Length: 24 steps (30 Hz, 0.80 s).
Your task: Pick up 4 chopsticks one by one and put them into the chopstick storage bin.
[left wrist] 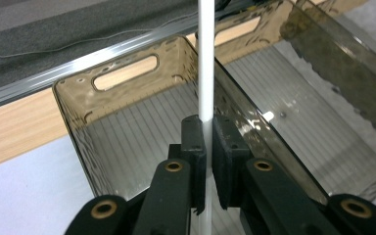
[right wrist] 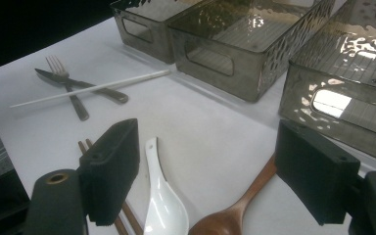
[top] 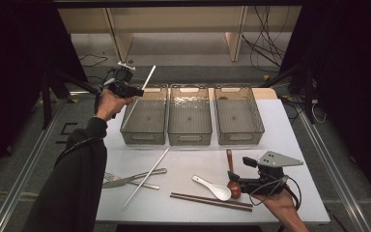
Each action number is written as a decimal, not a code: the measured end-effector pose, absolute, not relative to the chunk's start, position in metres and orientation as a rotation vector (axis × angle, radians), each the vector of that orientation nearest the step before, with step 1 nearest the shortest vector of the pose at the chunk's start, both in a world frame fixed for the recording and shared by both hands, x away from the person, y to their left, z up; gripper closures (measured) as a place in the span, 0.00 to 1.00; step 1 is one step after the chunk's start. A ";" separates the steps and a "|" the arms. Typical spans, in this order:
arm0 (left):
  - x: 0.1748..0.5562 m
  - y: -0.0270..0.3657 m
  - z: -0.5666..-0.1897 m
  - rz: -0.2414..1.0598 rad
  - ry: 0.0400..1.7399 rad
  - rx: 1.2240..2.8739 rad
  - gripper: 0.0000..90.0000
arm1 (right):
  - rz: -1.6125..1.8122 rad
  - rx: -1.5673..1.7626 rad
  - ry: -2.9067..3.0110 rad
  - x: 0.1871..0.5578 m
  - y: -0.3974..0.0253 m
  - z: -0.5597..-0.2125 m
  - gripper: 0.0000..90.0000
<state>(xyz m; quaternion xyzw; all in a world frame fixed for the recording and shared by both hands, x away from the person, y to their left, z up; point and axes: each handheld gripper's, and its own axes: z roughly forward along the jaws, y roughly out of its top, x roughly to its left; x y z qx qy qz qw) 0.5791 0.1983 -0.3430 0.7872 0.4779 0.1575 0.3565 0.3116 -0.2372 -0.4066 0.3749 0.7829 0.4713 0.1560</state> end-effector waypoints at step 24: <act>0.585 0.186 -0.387 0.478 1.260 2.104 0.91 | 1.349 1.076 2.249 0.311 -0.236 -0.407 0.29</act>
